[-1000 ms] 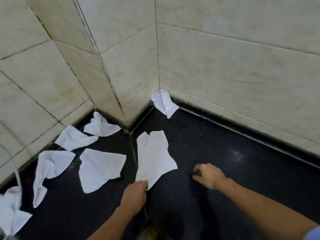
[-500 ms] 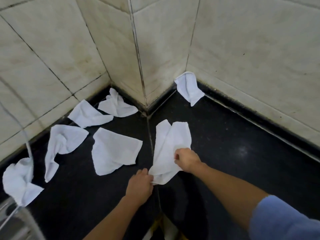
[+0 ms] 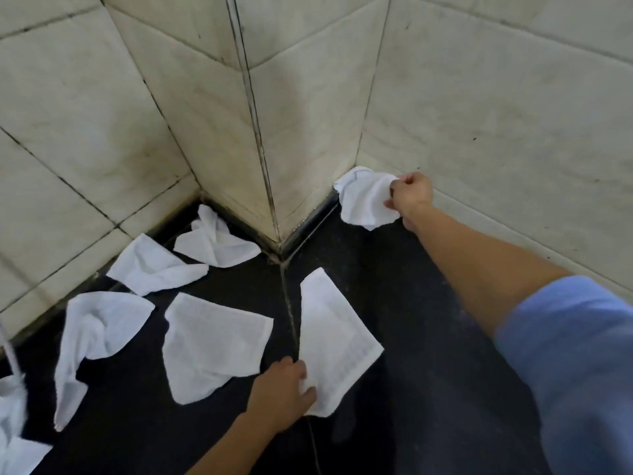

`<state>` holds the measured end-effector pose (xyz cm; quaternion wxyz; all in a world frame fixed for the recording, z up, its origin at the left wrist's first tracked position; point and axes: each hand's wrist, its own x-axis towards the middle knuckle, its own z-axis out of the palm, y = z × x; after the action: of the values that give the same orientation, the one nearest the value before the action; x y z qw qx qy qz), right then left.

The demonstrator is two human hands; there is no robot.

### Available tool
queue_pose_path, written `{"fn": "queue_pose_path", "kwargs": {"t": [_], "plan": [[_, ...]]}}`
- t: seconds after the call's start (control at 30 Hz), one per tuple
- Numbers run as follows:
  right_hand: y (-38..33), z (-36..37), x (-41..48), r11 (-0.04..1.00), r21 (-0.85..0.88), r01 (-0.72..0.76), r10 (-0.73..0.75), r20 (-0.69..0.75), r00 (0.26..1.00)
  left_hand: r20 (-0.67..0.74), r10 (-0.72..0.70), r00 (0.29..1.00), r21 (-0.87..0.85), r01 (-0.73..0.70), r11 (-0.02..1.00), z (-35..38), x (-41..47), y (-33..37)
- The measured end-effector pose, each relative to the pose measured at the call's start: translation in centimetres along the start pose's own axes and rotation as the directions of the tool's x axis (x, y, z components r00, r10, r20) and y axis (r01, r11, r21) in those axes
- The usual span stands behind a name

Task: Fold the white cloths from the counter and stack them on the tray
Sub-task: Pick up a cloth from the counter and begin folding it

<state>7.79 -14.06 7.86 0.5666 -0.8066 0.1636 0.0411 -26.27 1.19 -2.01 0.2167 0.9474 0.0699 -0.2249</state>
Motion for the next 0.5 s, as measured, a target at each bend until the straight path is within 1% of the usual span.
{"fn": "queue_pose_path", "kwargs": {"t": [0.07,0.1,0.13,0.17,0.2,0.23,0.3,0.37,0.47,0.5], "plan": [[1.0,0.5,1.2,0.999,-0.015,0.038,-0.038,0.023,0.999,-0.043,0.002,0.999,-0.042,-0.003,0.999,0.1,0.5,0.2],[2.2,1.0,1.6,0.995,-0.087,0.046,-0.038,0.085,0.996,-0.059,0.001,0.998,-0.060,-0.004,0.998,0.3,0.7,0.3],[3.6,1.3,1.7,0.984,-0.172,0.051,-0.020,0.176,0.984,-0.070,-0.004,0.998,-0.073,-0.002,0.997,0.5,0.9,0.4],[5.2,1.6,1.4,0.965,-0.256,0.057,0.015,0.270,0.963,-0.076,-0.012,0.997,-0.079,0.006,0.997,0.6,1.2,0.4],[6.8,1.7,1.0,0.938,-0.341,0.069,0.051,0.332,0.942,-0.078,-0.028,0.997,-0.082,0.022,0.996,0.7,1.4,0.5],[8.3,1.7,0.2,0.899,-0.428,0.093,0.070,0.350,0.934,-0.083,-0.051,0.995,-0.088,0.044,0.995,0.7,1.7,0.6],[10.3,1.3,-2.5,0.798,-0.584,0.148,0.066,0.329,0.942,-0.085,-0.116,0.990,-0.128,0.105,0.986,0.8,2.2,0.9],[11.8,0.5,-6.4,0.723,-0.668,0.178,0.089,0.345,0.934,-0.075,-0.196,0.978,-0.173,0.181,0.968,0.6,2.6,1.2],[14.2,0.1,-12.4,0.521,-0.803,0.289,0.179,0.434,0.883,-0.024,-0.264,0.964,-0.167,0.257,0.952,0.7,3.0,1.2],[15.0,-0.1,-13.8,0.484,-0.822,0.301,0.204,0.440,0.874,-0.016,-0.270,0.963,-0.167,0.264,0.950,0.6,3.0,1.2]]}}
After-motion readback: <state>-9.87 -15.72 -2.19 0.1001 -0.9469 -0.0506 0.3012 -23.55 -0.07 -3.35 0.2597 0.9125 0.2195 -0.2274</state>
